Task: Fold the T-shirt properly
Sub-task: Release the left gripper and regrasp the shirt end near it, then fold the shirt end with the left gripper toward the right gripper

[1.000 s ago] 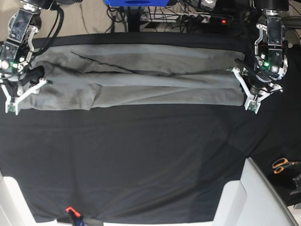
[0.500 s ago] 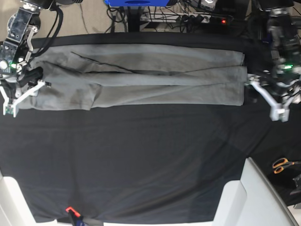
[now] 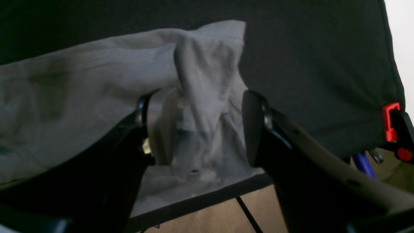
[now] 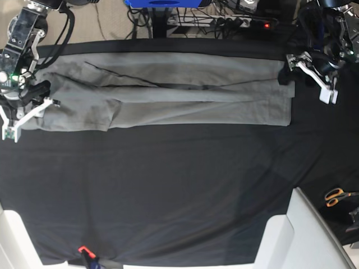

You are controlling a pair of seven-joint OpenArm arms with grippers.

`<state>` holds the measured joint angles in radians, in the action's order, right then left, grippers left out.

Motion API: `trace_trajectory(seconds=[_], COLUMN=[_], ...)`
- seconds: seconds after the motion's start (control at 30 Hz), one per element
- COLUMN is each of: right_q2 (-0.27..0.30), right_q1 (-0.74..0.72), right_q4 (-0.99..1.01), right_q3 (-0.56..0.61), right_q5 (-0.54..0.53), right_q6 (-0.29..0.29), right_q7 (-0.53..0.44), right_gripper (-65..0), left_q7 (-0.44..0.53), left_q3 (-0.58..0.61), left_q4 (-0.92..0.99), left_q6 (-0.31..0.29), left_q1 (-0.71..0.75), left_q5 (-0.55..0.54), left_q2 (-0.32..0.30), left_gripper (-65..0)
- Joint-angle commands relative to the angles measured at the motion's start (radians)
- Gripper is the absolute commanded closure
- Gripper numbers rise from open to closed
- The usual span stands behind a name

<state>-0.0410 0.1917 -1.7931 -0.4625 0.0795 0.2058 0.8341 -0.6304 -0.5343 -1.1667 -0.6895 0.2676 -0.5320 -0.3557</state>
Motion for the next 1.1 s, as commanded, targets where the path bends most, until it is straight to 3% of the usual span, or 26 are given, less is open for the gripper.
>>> trace_trajectory(seconds=[0.0, 0.13, 0.3, 0.67, 0.8, 0.93, 0.97, 1.07], right_q2=[0.006, 0.006, 0.005, 0.005, 0.005, 0.005, 0.005, 0.005], right_q1=[-0.007, 0.009, 0.053, 0.058, 0.065, 0.070, 0.071, 0.075], right_q4=[-0.018, -0.024, -0.044, -0.040, -0.040, -0.040, -0.040, -0.040], right_q3=[-0.003, -0.002, 0.000, -0.002, -0.002, -0.002, -0.002, -0.002], right_q5=[-0.002, -0.002, -0.002, -0.002, -0.002, -0.002, -0.002, -0.002], right_q6=[-0.001, 0.001, 0.001, 0.001, 0.001, 0.001, 0.001, 0.001], right_q7=[-0.019, -0.026, -0.112, -0.115, -0.117, -0.120, -0.120, -0.120], right_gripper=[-30.2, -30.0, -30.0, -30.0, -30.0, -30.0, -30.0, -30.0], left_q7=[-0.006, 0.001, 0.028, 0.033, 0.034, 0.037, 0.037, 0.056], left_q3=[0.026, 0.053, 0.058, 0.122, 0.115, 0.113, 0.113, 0.113], left_q4=[0.012, 0.074, 0.070, 0.081, 0.104, 0.141, 0.141, 0.141], left_q6=[-0.009, -0.009, -0.009, -0.009, -0.009, -0.009, -0.009, -0.009], left_q1=[-0.029, -0.058, -0.060, -0.083, -0.098, -0.126, -0.129, -0.163], left_q5=[-0.001, -0.003, -0.001, -0.004, -0.001, -0.001, -0.001, 0.002], left_q2=[-0.010, -0.001, 0.039, 0.066, 0.080, 0.070, 0.057, 0.039], left_gripper=[-65.0, -65.0, -65.0, -63.8, -43.4, -3.9, 0.0, 0.0])
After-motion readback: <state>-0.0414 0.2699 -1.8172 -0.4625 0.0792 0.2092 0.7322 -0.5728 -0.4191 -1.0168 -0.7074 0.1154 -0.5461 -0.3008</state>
